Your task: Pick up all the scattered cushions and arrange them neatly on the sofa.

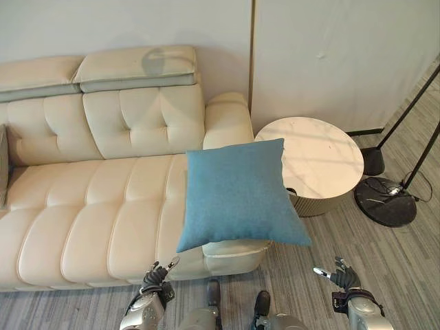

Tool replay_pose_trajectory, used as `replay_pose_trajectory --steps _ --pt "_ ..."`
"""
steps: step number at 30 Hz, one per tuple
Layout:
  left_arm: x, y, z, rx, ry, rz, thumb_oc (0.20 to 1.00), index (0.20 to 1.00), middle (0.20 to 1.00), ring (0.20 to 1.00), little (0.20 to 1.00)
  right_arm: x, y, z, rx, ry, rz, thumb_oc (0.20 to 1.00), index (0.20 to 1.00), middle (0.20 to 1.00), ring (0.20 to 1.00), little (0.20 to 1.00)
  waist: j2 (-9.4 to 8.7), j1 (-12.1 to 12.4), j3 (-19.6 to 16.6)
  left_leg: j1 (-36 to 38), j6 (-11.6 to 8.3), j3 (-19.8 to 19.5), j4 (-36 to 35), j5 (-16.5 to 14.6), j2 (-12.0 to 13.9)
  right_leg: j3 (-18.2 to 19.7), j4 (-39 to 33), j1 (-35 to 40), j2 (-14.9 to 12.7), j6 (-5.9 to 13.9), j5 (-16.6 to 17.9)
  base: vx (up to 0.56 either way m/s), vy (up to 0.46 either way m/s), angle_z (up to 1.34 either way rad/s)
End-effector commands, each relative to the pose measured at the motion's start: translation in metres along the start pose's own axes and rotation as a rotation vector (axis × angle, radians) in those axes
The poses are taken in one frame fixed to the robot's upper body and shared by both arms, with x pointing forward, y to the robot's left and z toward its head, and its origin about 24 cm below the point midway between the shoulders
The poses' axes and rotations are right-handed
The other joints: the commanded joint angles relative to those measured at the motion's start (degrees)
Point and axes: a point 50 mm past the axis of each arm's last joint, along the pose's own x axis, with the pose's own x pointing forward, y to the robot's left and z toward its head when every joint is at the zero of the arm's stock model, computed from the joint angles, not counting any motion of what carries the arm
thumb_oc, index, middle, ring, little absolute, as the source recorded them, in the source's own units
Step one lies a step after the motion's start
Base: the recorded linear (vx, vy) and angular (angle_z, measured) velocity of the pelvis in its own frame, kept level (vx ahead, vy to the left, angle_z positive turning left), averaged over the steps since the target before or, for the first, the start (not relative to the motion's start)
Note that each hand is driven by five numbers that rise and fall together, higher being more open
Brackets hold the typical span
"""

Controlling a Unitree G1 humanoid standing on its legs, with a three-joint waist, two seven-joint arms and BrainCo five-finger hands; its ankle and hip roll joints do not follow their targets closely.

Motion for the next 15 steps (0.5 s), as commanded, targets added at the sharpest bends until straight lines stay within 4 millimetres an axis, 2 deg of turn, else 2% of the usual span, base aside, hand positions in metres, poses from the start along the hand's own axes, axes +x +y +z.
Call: replay_pose_trajectory --steps 1,3,4,5,7,8,9,11,12,15 --pt "-0.001 0.01 0.01 0.079 -0.059 0.0 1.0 1.0 1.0 1.0 1.0 0.001 0.004 0.012 0.007 -0.057 0.012 1.0 1.0 1.0 1.0 1.0 -1.9 -0.37 -3.65 4.03 0.44 0.81 -4.95 3.96 -1.24 4.59 2.13 6.35 -1.49 5.5 -9.5 0.18 0.163 0.05" --pt "0.0 0.009 0.01 0.079 -0.056 -0.003 1.0 1.0 1.0 1.0 1.0 0.0 0.008 0.009 0.005 -0.049 0.023 1.0 1.0 1.0 1.0 1.0 -2.37 -0.29 -3.81 5.12 1.13 0.95 -4.95 2.94 -1.65 4.8 4.13 6.36 -2.05 5.95 -10.18 0.2 0.223 -0.03" --pt "0.001 0.009 0.011 0.082 -0.056 -0.001 1.0 1.0 1.0 1.0 1.0 -0.001 0.016 0.005 -0.002 -0.033 0.049 1.0 1.0 1.0 1.0 1.0 -3.02 -0.24 -3.6 6.57 2.27 1.25 -4.95 1.44 -2.04 5.56 11.3 4.32 -3.25 6.93 -10.5 0.25 0.378 -0.01" --pt "0.001 0.007 0.014 0.092 -0.061 -0.002 1.0 1.0 1.0 1.0 1.0 -0.002 0.021 0.005 -0.004 -0.032 0.064 1.0 1.0 1.0 1.0 1.0 -3.29 -0.3 -2.94 7.49 3.08 1.56 -4.95 0.62 -2.3 6.53 17.25 1.8 -4.2 7.86 -9.88 0.16 0.365 0.05" --pt "0.001 0.007 0.018 0.117 -0.077 0.002 1.0 1.0 1.0 1.0 1.0 -0.001 0.026 0.011 -0.001 -0.052 0.078 1.0 1.0 1.0 1.0 1.0 -3.46 -0.59 -1.53 8.42 4.12 2.52 -4.95 -0.11 -2.53 8.05 25.44 -2.96 -5.61 9.27 -5.79 0.03 0.221 0.03" --pt "0.001 0.007 0.018 0.117 -0.077 0.002 1.0 1.0 1.0 1.0 1.0 -0.001 0.026 0.011 -0.001 -0.053 0.078 1.0 1.0 1.0 1.0 1.0 -3.51 -0.48 -1.54 8.4 4.15 2.65 -4.95 -0.12 -2.59 8.2 25.67 -3.14 -5.67 9.31 -5.86 0.06 0.183 -0.11" --pt "0.002 0.006 0.023 0.15 -0.096 -0.008 1.0 1.0 1.0 1.0 1.0 -0.001 0.029 0.01 0.002 -0.047 0.082 1.0 1.0 1.0 1.0 1.0 -3.36 -0.7 -1.01 8.96 4.3 2.54 -4.95 -0.8 -2.46 9.63 29.08 -5.62 -5.74 9.15 -5.87 0.06 0.107 -0.13" --pt "0.002 0.004 0.025 0.16 -0.105 -0.015 1.0 1.0 1.0 1.0 1.0 -0.001 0.03 0.008 0.002 -0.036 0.079 1.0 1.0 1.0 1.0 1.0 -3.3 -0.73 -0.92 9.1 4.21 2.48 -4.95 -0.97 -2.35 10.49 27.39 -6.36 -4.84 8.79 -6.44 0.11 0.095 -0.02" --pt "0.002 0.003 0.03 0.162 -0.119 -0.02 1.0 1.0 1.0 1.0 1.0 0.0 0.025 -0.004 -0.021 0.017 0.045 1.0 1.0 1.0 1.0 1.0 -3.18 -0.83 -1.17 9.2 3.74 2.33 -4.95 -0.96 -2.17 11.15 21.53 -5.85 -3.57 8.5 -7.53 0.17 0.049 0.0" --pt "0.005 0.001 0.033 0.1 -0.107 -0.009 1.0 1.0 1.0 1.0 1.0 0.001 0.019 -0.019 0.034 0.104 -0.027 1.0 1.0 1.0 1.0 1.0 -3.64 -0.7 -1.55 9.27 3.22 2.78 -4.95 -1.17 -2.39 11.6 5.94 -5.08 -2.4 8.77 -4.11 0.13 -0.016 0.0"
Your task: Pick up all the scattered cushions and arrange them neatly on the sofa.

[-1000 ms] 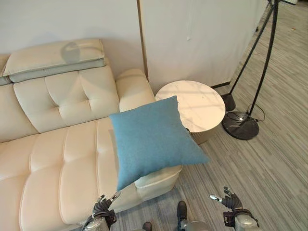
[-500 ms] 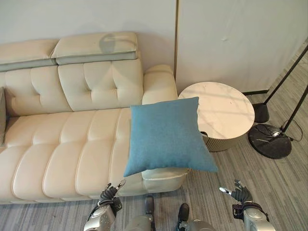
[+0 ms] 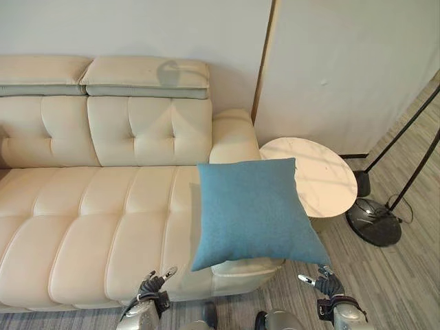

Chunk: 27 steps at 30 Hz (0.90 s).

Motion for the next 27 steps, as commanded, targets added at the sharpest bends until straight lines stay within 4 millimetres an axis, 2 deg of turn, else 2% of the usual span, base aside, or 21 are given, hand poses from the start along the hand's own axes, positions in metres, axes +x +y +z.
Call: replay_pose_trajectory --steps 1,3,8,10,12,14,15,16,17,18,20,21,22,25,27 --pt "0.005 -0.007 0.028 -0.028 -0.082 -0.012 1.0 1.0 1.0 1.0 1.0 0.005 -0.013 0.007 0.057 0.001 -0.106 1.0 1.0 1.0 1.0 1.0 -0.18 -1.1 1.21 4.64 -2.3 -1.75 -2.31 -2.88 1.1 1.13 -14.42 4.42 3.1 0.96 5.95 0.15 -0.027 -0.15" --pt "0.005 -0.003 0.03 -0.094 -0.08 0.001 1.0 1.0 1.0 1.0 1.0 0.006 -0.027 0.003 0.085 0.033 -0.165 1.0 1.0 1.0 1.0 1.0 -0.38 -1.12 0.21 5.13 -2.51 -1.38 -2.31 -3.17 1.0 0.63 -17.76 6.53 2.99 1.41 7.12 0.18 -0.03 -0.05" --pt "0.002 0.026 0.051 -0.166 -0.146 0.044 1.0 1.0 1.0 1.0 1.0 0.001 -0.092 0.018 0.055 -0.007 -0.33 1.0 1.0 1.0 1.0 1.0 0.08 -1.34 -1.51 5.97 -3.09 -1.11 -2.31 -3.72 1.56 -0.34 -18.31 8.56 3.13 1.09 6.2 0.15 -0.055 0.0" --pt "0.003 0.033 0.074 -0.184 -0.204 0.044 1.0 1.0 1.0 1.0 1.0 0.0 -0.118 0.04 0.005 -0.058 -0.384 1.0 1.0 1.0 1.0 1.0 0.51 -1.63 -1.85 6.08 -3.51 -1.37 -2.31 -3.96 1.72 -0.7 -18.31 8.95 3.24 0.98 5.53 0.11 -0.054 0.03" --pt "0.004 0.03 0.089 -0.176 -0.24 0.03 1.0 1.0 1.0 1.0 1.0 -0.001 -0.132 0.059 -0.038 -0.107 -0.411 1.0 1.0 1.0 1.0 1.0 0.95 -1.83 -2.08 6.2 -3.69 -1.52 -2.31 -4.14 1.9 -0.85 -18.31 9.23 3.28 0.93 4.99 0.09 -0.039 0.07" --pt "0.006 0.026 0.099 -0.198 -0.247 0.02 1.0 1.0 1.0 1.0 1.0 0.0 -0.138 0.089 -0.07 -0.189 -0.421 1.0 1.0 1.0 1.0 1.0 1.4 -1.96 -2.3 6.39 -3.86 -1.46 -2.31 -4.35 2.01 -0.92 -18.31 9.59 3.37 0.88 4.63 0.07 -0.026 0.01" --pt "0.006 0.026 0.099 -0.199 -0.248 0.02 1.0 1.0 1.0 1.0 1.0 0.0 -0.138 0.089 -0.07 -0.19 -0.421 1.0 1.0 1.0 1.0 1.0 1.42 -1.97 -2.22 6.42 -3.86 -1.45 -2.31 -4.36 2.02 -0.91 -18.31 9.61 3.38 0.88 4.63 0.04 -0.018 -0.01" --pt "0.007 0.021 0.102 -0.215 -0.249 0.013 1.0 1.0 1.0 1.0 1.0 0.001 -0.134 0.101 -0.074 -0.227 -0.414 1.0 1.0 1.0 1.0 1.0 1.59 -2.05 -2.31 6.5 -3.93 -1.32 -2.31 -4.4 2.09 -0.88 -18.31 9.7 3.42 0.87 4.49 0.06 -0.026 -0.01" --pt "0.009 0.007 0.105 -0.249 -0.235 -0.014 1.0 1.0 1.0 1.0 1.0 0.005 -0.117 0.121 -0.075 -0.288 -0.369 1.0 1.0 1.0 1.0 1.0 1.95 -2.24 -2.4 6.88 -4.03 -1.02 -2.31 -4.64 2.24 -0.63 -18.31 10.09 3.57 0.75 4.09 0.08 -0.031 -0.01" --pt "0.01 0.001 0.104 -0.263 -0.229 -0.019 1.0 1.0 1.0 1.0 1.0 0.007 -0.106 0.126 -0.077 -0.307 -0.34 1.0 1.0 1.0 1.0 1.0 2.12 -2.25 -2.48 7.05 -4.04 -0.95 -2.31 -4.73 2.28 -0.52 -18.31 10.29 3.57 0.66 3.92 0.08 -0.021 -0.07" --pt "0.011 -0.012 0.098 -0.269 -0.197 -0.043 1.0 1.0 1.0 1.0 1.0 0.011 -0.079 0.131 -0.076 -0.327 -0.262 1.0 1.0 1.0 1.0 1.0 2.46 -2.36 -2.59 7.58 -4.09 -0.86 -2.31 -4.99 2.28 -0.44 -18.31 10.96 3.65 0.54 3.49 0.05 -0.007 -0.07" --pt "0.011 -0.012 0.098 -0.27 -0.198 -0.042 1.0 1.0 1.0 1.0 1.0 0.011 -0.079 0.131 -0.076 -0.327 -0.261 1.0 1.0 1.0 1.0 1.0 2.44 -2.38 -2.54 7.62 -4.1 -0.87 -2.31 -5.0 2.28 -0.45 -18.31 11.0 3.65 0.54 3.48 0.06 -0.008 -0.01" --pt "0.012 -0.027 0.093 -0.265 -0.165 -0.068 1.0 1.0 1.0 1.0 1.0 0.015 -0.051 0.133 -0.077 -0.331 -0.181 1.0 1.0 1.0 1.0 1.0 2.67 -2.43 -2.59 7.85 -4.08 -0.81 -2.31 -5.11 2.33 -0.39 -18.31 11.33 3.7 0.41 3.26 0.05 -0.005 0.02" --pt "0.012 -0.049 0.086 -0.237 -0.121 -0.106 1.0 1.0 1.0 1.0 1.0 0.018 -0.012 0.135 -0.077 -0.327 -0.075 1.0 1.0 1.0 1.0 1.0 2.85 -2.49 -2.34 8.0 -4.07 -0.82 -2.31 -5.17 2.41 -0.8 -18.31 11.57 3.63 0.29 3.05 0.05 0.0 0.02" --pt "0.01 -0.072 0.088 -0.209 -0.103 -0.147 1.0 1.0 1.0 1.0 1.0 0.019 0.015 0.143 -0.043 -0.331 -0.004 1.0 1.0 1.0 1.0 1.0 2.85 -2.47 -1.26 7.25 -4.08 -0.9 -2.31 -4.87 2.42 -0.83 -18.31 10.98 3.58 0.29 3.26 -0.05 0.002 0.01"
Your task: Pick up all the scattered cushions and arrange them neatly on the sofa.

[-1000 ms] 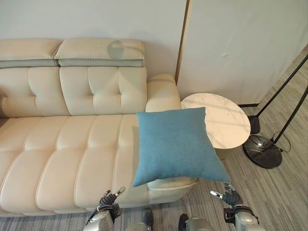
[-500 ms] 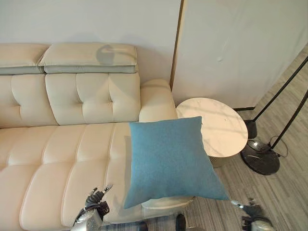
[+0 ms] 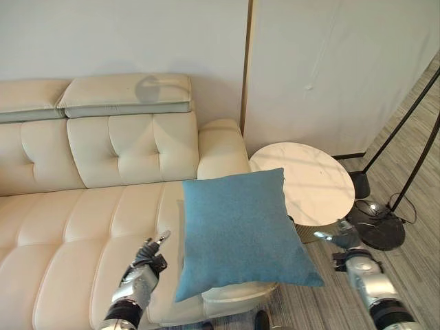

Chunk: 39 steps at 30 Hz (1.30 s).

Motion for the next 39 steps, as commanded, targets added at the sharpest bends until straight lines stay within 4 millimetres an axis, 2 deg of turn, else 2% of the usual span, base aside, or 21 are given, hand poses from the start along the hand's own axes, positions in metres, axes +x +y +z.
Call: replay_pose_trajectory --steps 1,2,4,7,8,12,13,15,16,17,18,19,21,22,24,25,26,30,34,37,39 --pt "0.009 -0.049 0.035 0.014 -0.059 -0.068 1.0 1.0 1.0 1.0 1.0 0.015 0.025 0.055 0.123 -0.124 0.042 1.0 1.0 1.0 1.0 1.0 -0.4 0.15 3.39 1.09 -1.56 -0.63 0.09 -6.0 -0.01 -0.8 0.11 0.96 -0.12 2.7 -7.64 -0.18 0.001 0.06" --pt "0.009 -0.059 0.044 0.014 -0.074 -0.08 1.0 1.0 1.0 1.0 1.0 0.017 0.031 0.067 0.15 -0.141 0.052 1.0 1.0 1.0 1.0 1.0 -0.44 0.12 4.44 -0.29 -1.55 -0.74 0.09 -5.55 0.04 -0.73 0.11 -0.35 -0.21 2.67 -7.25 -0.3 0.002 0.03" --pt "0.006 -0.093 0.076 0.025 -0.151 -0.128 1.0 1.0 1.0 1.0 1.0 0.021 0.052 0.105 0.24 -0.197 0.1 1.0 1.0 1.0 1.0 1.0 -0.45 0.1 7.88 -4.49 -1.56 -1.02 0.09 -3.9 0.06 -0.44 0.11 -4.78 -0.28 2.55 -5.61 -0.31 0.009 0.01" --pt "-0.003 -0.123 0.123 0.038 -0.266 -0.162 1.0 1.0 1.0 1.0 1.0 0.02 0.067 0.155 0.251 -0.283 0.133 1.0 1.0 1.0 1.0 1.0 -0.62 0.16 9.7 -9.66 -1.84 -0.79 0.09 -1.97 0.03 -0.18 0.11 -9.96 -0.09 2.53 -3.49 -0.17 0.013 0.02" --pt "-0.011 -0.137 0.146 0.058 -0.334 -0.191 1.0 1.0 1.0 1.0 1.0 0.016 0.07 0.185 0.237 -0.356 0.144 1.0 1.0 1.0 1.0 1.0 -1.0 0.19 10.02 -12.37 -2.13 -0.76 0.09 -1.06 -0.05 -0.11 0.11 -12.6 -0.1 2.63 -2.64 -0.07 0.016 -0.08" --pt "-0.024 -0.164 0.163 0.125 -0.397 -0.259 1.0 1.0 1.0 1.0 1.0 0.005 0.084 0.214 0.259 -0.429 0.186 1.0 1.0 1.0 1.0 1.0 -1.45 0.03 10.27 -14.88 -2.49 -0.99 0.09 -0.27 -0.33 -0.16 0.11 -15.03 -0.54 2.72 -2.11 0.01 0.019 -0.06" --pt "-0.024 -0.164 0.163 0.125 -0.397 -0.258 1.0 1.0 1.0 1.0 1.0 0.004 0.084 0.214 0.259 -0.429 0.186 1.0 1.0 1.0 1.0 1.0 -1.46 0.03 10.29 -14.86 -2.49 -1.0 0.09 -0.27 -0.34 -0.17 0.11 -15.01 -0.55 2.72 -2.12 0.03 0.017 -0.02" --pt "-0.031 -0.18 0.154 0.115 -0.397 -0.332 1.0 1.0 1.0 1.0 1.0 -0.003 0.095 0.212 0.343 -0.435 0.247 1.0 1.0 1.0 1.0 1.0 -1.62 -0.08 10.97 -14.88 -2.31 -1.1 0.09 -0.4 -0.53 -0.03 0.11 -15.04 -0.72 2.7 -2.13 0.03 0.013 -0.03" --pt "-0.033 -0.183 0.151 0.112 -0.394 -0.346 0.796 0.796 0.796 0.796 0.796 -0.005 0.098 0.209 0.337 -0.438 0.261 1.0 1.0 1.0 1.0 1.0 -1.67 -0.09 11.13 -14.75 -2.25 -1.13 0.09 -0.44 -0.55 -0.01 0.11 -14.94 -0.8 2.67 -2.1 0.0 0.0 0.0" --pt "-0.035 -0.189 0.141 0.103 -0.373 -0.391 0.366 0.366 0.366 0.366 0.366 -0.008 0.102 0.204 0.35 -0.434 0.295 0.849 0.849 0.849 0.849 0.849 -1.7 -0.16 11.43 -14.62 -2.18 -1.15 0.09 -0.49 -0.63 0.05 0.11 -14.89 -0.83 2.66 -2.04 0.02 0.018 0.04" --pt "-0.04 -0.195 0.134 0.101 -0.368 -0.436 0.2 0.2 0.2 0.2 0.2 -0.013 0.106 0.201 0.362 -0.444 0.331 0.388 0.388 0.388 0.388 0.388 -1.83 -0.15 11.83 -14.59 -2.11 -1.16 0.09 -0.54 -0.63 0.03 0.11 -14.91 -0.91 2.65 -2.0 0.02 0.02 0.04" --pt "-0.043 -0.198 0.12 0.104 -0.348 -0.486 0.2 0.2 0.2 0.2 0.2 -0.017 0.111 0.188 0.372 -0.432 0.38 0.2 0.2 0.2 0.2 0.2 -1.96 -0.12 12.54 -14.19 -2.0 -1.17 0.09 -0.67 -0.66 -0.1 0.11 -14.55 -0.95 2.67 -2.05 0.01 0.01 0.03" --pt "-0.05 -0.199 0.096 0.099 -0.311 -0.57 0.2 0.2 0.2 0.2 0.2 -0.021 0.111 0.16 0.369 -0.396 0.437 0.2 0.2 0.2 0.2 0.2 -2.13 -0.06 13.27 -14.32 -1.78 -1.27 0.09 -0.73 -0.84 -0.15 0.11 -14.63 -1.13 2.64 -1.99 0.0 0.0 0.0" --pt "-0.051 -0.195 0.072 0.087 -0.242 -0.6 0.2 0.2 0.2 0.2 0.2 -0.022 0.11 0.137 0.374 -0.346 0.462 0.2 0.2 0.2 0.2 0.2 -2.29 0.16 13.91 -14.18 -1.71 -1.36 0.09 -0.8 -0.88 -0.36 0.11 -14.45 -1.25 2.63 -2.06 0.0 0.0 0.0" --pt "-0.051 -0.195 0.072 0.087 -0.241 -0.6 0.2 0.2 0.2 0.2 0.2 -0.022 0.11 0.137 0.375 -0.345 0.462 0.2 0.2 0.2 0.2 0.2 -2.28 0.17 13.89 -14.15 -1.71 -1.36 0.09 -0.81 -0.88 -0.37 0.11 -14.43 -1.25 2.63 -2.07 0.0 0.001 0.04" --pt "-0.053 -0.194 0.063 0.06 -0.213 -0.619 0.2 0.2 0.2 0.2 0.2 -0.023 0.11 0.127 0.396 -0.315 0.471 0.2 0.2 0.2 0.2 0.2 -2.34 0.35 14.2 -14.04 -1.67 -1.41 0.09 -0.88 -0.89 -0.48 0.11 -14.29 -1.29 2.63 -2.2 0.01 0.009 0.09" --pt "-0.056 -0.192 0.044 0.017 -0.147 -0.647 0.2 0.2 0.2 0.2 0.2 -0.024 0.111 0.113 0.414 -0.279 0.484 0.2 0.2 0.2 0.2 0.2 -2.35 0.66 14.66 -13.7 -1.6 -1.63 0.09 -1.01 -0.99 -0.62 0.11 -13.86 -1.34 2.66 -2.38 0.02 0.013 0.08" --pt "-0.064 -0.19 0.018 -0.088 -0.043 -0.686 0.2 0.2 0.2 0.2 0.2 -0.029 0.121 0.095 0.493 -0.198 0.533 0.2 0.2 0.2 0.2 0.2 -2.3 1.35 15.07 -12.54 -1.41 -2.1 0.09 -1.52 -1.22 -0.83 0.11 -12.59 -1.44 2.74 -2.84 0.0 0.021 0.08" --pt "-0.071 -0.177 0.016 -0.128 -0.073 -0.695 0.2 0.2 0.2 0.2 0.2 -0.034 0.119 0.086 0.569 -0.183 0.547 0.2 0.2 0.2 0.2 0.2 -2.35 2.02 14.03 -10.92 -0.83 -2.35 0.09 -2.46 -1.54 -0.81 0.11 -10.9 -1.75 2.94 -3.24 -0.02 0.047 0.03" --pt "-0.078 -0.164 0.028 -0.108 -0.163 -0.7 0.2 0.2 0.2 0.2 0.2 -0.039 0.11 0.088 0.603 -0.227 0.554 0.2 0.2 0.2 0.2 0.2 -2.34 2.34 12.74 -9.24 -0.18 -2.53 0.09 -3.24 -1.98 -0.79 0.11 -9.29 -2.13 3.19 -3.34 -0.05 0.074 0.0" --pt "-0.089 -0.152 0.044 -0.063 -0.281 -0.715 0.2 0.2 0.2 0.2 0.2 -0.05 0.097 0.101 0.615 -0.334 0.56 0.2 0.2 0.2 0.2 0.2 -2.21 2.55 11.81 -7.68 0.41 -1.97 0.09 -3.99 -2.54 -1.21 0.11 -8.05 -2.84 3.83 -2.52 -0.15 0.133 0.03"
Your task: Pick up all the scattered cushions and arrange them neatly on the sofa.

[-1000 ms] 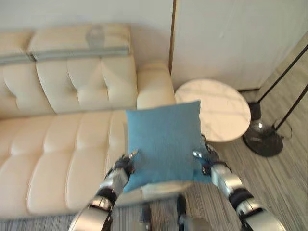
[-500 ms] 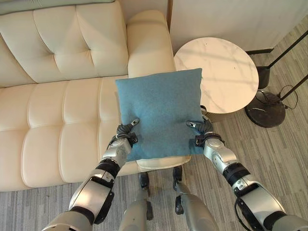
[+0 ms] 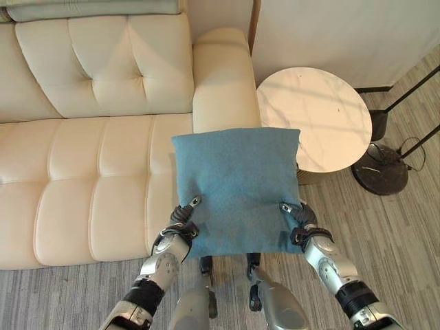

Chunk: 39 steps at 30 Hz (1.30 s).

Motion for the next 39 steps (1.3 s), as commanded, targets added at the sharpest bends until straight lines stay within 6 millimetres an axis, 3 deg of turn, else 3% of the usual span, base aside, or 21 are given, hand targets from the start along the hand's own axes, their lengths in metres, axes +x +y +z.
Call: replay_pose_trajectory --steps 1,4,5,8,9,10,12,16,21,24,25,28,30,32,33,34,36,39 --pt "-0.018 -0.07 -0.007 0.028 -0.029 -0.31 0.2 0.2 0.2 0.2 0.2 -0.013 0.066 0.015 0.128 -0.089 0.297 0.2 0.2 0.2 0.2 0.2 0.25 1.08 -2.35 3.62 1.39 -0.59 -0.01 -8.26 -2.37 -0.05 -0.24 2.62 -2.6 4.45 -6.28 -0.16 0.085 0.02" --pt "-0.027 -0.058 0.019 0.143 -0.18 -0.286 0.2 0.2 0.2 0.2 0.2 -0.023 0.069 0.031 0.104 -0.187 0.329 0.2 0.2 0.2 0.2 0.2 0.35 1.79 -2.28 4.65 1.84 1.52 -0.01 -8.17 -2.07 -1.02 2.29 2.18 -2.88 5.39 -5.36 -0.16 0.053 -0.03" --pt "-0.027 -0.058 0.019 0.143 -0.18 -0.286 0.2 0.2 0.2 0.2 0.2 -0.023 0.069 0.031 0.104 -0.187 0.329 0.2 0.2 0.2 0.2 0.2 0.35 1.81 -2.28 4.66 1.84 1.54 -0.01 -8.17 -2.07 -0.98 2.41 2.13 -2.89 5.4 -5.43 -0.17 0.02 -0.13" --pt "-0.035 -0.051 0.032 0.2 -0.258 -0.284 0.2 0.2 0.2 0.2 0.2 -0.032 0.061 0.037 0.057 -0.234 0.331 0.2 0.2 0.2 0.2 0.2 1.42 1.52 -2.66 4.49 1.97 1.44 -0.01 -7.33 -0.91 0.3 9.75 2.03 -2.31 4.36 -10.01 -0.13 -0.018 -0.18" --pt "-0.035 -0.051 0.031 0.2 -0.258 -0.284 0.2 0.2 0.2 0.2 0.2 -0.032 0.061 0.037 0.057 -0.234 0.331 0.2 0.2 0.2 0.2 0.2 1.4 1.49 -2.67 4.51 1.97 1.42 -0.01 -7.33 -0.94 0.29 9.96 1.96 -2.36 4.37 -10.15 -0.1 -0.065 0.0" --pt "-0.042 -0.044 0.035 0.231 -0.289 -0.274 0.2 0.2 0.2 0.2 0.2 -0.039 0.055 0.037 0.044 -0.251 0.335 0.2 0.2 0.2 0.2 0.2 1.72 1.28 -4.34 4.26 1.92 0.65 -0.01 -7.12 -0.81 2.31 13.39 3.47 -1.48 3.66 -12.95 -0.07 -0.082 0.08" --pt "-0.047 -0.036 0.033 0.244 -0.287 -0.255 0.2 0.2 0.2 0.2 0.2 -0.044 0.049 0.034 0.04 -0.256 0.325 0.2 0.2 0.2 0.2 0.2 1.66 1.29 -5.97 4.27 1.75 -0.58 -0.01 -6.83 -0.94 3.9 16.85 5.41 -0.75 3.23 -15.33 -0.07 -0.138 0.21" --pt "-0.052 -0.023 0.032 0.275 -0.29 -0.208 0.2 0.2 0.2 0.2 0.2 -0.05 0.04 0.034 0.023 -0.27 0.301 0.2 0.2 0.2 0.2 0.2 0.82 2.24 -9.05 3.73 0.97 -3.17 -0.01 -5.62 -1.65 6.31 14.14 11.92 0.95 2.96 -16.97 -0.1 -0.214 0.5" --pt "-0.056 -0.014 0.032 0.28 -0.29 -0.176 0.2 0.2 0.2 0.2 0.2 -0.057 0.037 0.037 0.047 -0.289 0.321 0.2 0.2 0.2 0.2 0.2 0.63 3.46 -8.3 -0.48 -3.27 -6.9 -0.01 1.11 -0.22 6.1 5.14 15.78 5.4 -1.85 -20.09 -0.3 -0.329 0.47" --pt "-0.059 -0.013 0.028 0.282 -0.278 -0.178 0.2 0.2 0.2 0.2 0.2 -0.059 0.032 0.037 0.037 -0.285 0.316 0.2 0.2 0.2 0.2 0.2 1.18 3.19 -7.1 -1.4 -4.35 -9.06 -0.01 2.44 0.11 4.11 4.94 15.56 6.44 -2.55 -19.89 -0.3 -0.242 0.51" --pt "-0.059 -0.01 0.025 0.279 -0.267 -0.17 0.2 0.2 0.2 0.2 0.2 -0.06 0.026 0.037 0.027 -0.282 0.304 0.2 0.2 0.2 0.2 0.2 1.68 2.87 -5.8 -1.91 -4.3 -8.15 -0.01 1.6 0.39 0.95 5.75 14.91 6.36 -2.79 -19.95 -0.34 -0.202 0.89" --pt "-0.057 -0.011 0.026 0.294 -0.275 -0.161 0.2 0.2 0.2 0.2 0.2 -0.057 0.022 0.038 0.017 -0.284 0.278 0.2 0.2 0.2 0.2 0.2 1.35 2.52 -5.2 -0.39 -2.81 -1.08 1.31 0.29 1.45 -2.91 5.5 13.82 4.82 -2.53 -18.73 -0.32 -0.168 1.08" --pt "-0.058 -0.01 0.026 0.295 -0.281 -0.161 0.2 0.2 0.2 0.2 0.2 -0.057 0.021 0.037 0.009 -0.276 0.276 0.2 0.2 0.2 0.2 0.2 1.14 2.5 -5.46 -0.17 -2.79 0.41 4.14 -0.66 1.83 -4.1 4.57 13.9 4.36 -2.39 -17.97 -0.15 -0.071 0.35" --pt "-0.061 -0.009 0.027 0.288 -0.291 -0.158 0.2 0.2 0.2 0.2 0.2 -0.057 0.022 0.036 0.009 -0.266 0.283 0.2 0.2 0.2 0.2 0.2 0.89 2.65 -5.98 1.37 -2.88 4.0 11.55 -5.81 2.76 -6.8 2.46 14.23 2.98 -1.94 -17.54 -0.12 -0.048 0.53" --pt "-0.061 -0.009 0.027 0.288 -0.291 -0.158 0.2 0.2 0.2 0.2 0.2 -0.057 0.022 0.036 0.009 -0.266 0.283 0.2 0.2 0.2 0.2 0.2 0.93 2.66 -5.96 1.27 -2.9 4.0 11.88 -6.05 2.84 -6.79 2.47 14.28 3.02 -1.94 -17.57 -0.07 -0.023 0.45" --pt "-0.062 -0.009 0.026 0.276 -0.289 -0.16 0.2 0.2 0.2 0.2 0.2 -0.057 0.022 0.034 0.023 -0.258 0.283 0.2 0.2 0.2 0.2 0.2 1.09 2.51 -6.41 2.92 -2.79 5.98 13.44 -8.52 3.62 -8.95 1.37 14.16 2.52 -1.88 -17.3 -0.07 0.01 0.49" --pt "-0.063 -0.011 0.027 0.277 -0.293 -0.166 0.2 0.2 0.2 0.2 0.2 -0.058 0.024 0.035 0.032 -0.262 0.287 0.2 0.2 0.2 0.2 0.2 1.73 2.2 -6.73 5.46 -3.07 7.85 11.36 -8.98 4.08 -11.05 0.61 14.07 2.24 -1.57 -16.97 -0.08 0.044 0.73" --pt "-0.064 -0.014 0.027 0.275 -0.295 -0.18 0.2 0.2 0.2 0.2 0.2 -0.058 0.023 0.04 0.03 -0.286 0.282 0.2 0.2 0.2 0.2 0.2 2.44 1.27 -6.95 7.06 -4.22 12.79 6.53 -6.8 6.23 -15.98 -0.04 13.48 1.72 -1.35 -16.39 -0.08 0.071 0.94"
